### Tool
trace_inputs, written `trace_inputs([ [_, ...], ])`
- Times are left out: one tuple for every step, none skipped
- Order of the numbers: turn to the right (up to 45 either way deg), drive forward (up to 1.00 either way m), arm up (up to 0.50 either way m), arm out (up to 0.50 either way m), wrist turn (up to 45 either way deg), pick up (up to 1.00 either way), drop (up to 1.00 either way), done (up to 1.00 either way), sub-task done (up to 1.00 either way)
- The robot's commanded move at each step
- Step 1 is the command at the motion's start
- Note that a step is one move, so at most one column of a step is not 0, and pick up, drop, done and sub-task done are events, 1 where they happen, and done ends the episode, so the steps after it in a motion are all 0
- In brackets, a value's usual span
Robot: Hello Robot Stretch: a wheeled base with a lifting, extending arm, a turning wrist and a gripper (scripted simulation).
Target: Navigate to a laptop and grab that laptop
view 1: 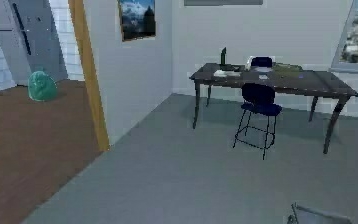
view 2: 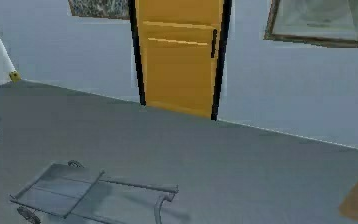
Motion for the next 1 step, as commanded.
trace_inputs([
  [0.0, 1.00, 0.00, 0.00, 0.0, 0.00, 0.00, 0.00, 0.00],
])
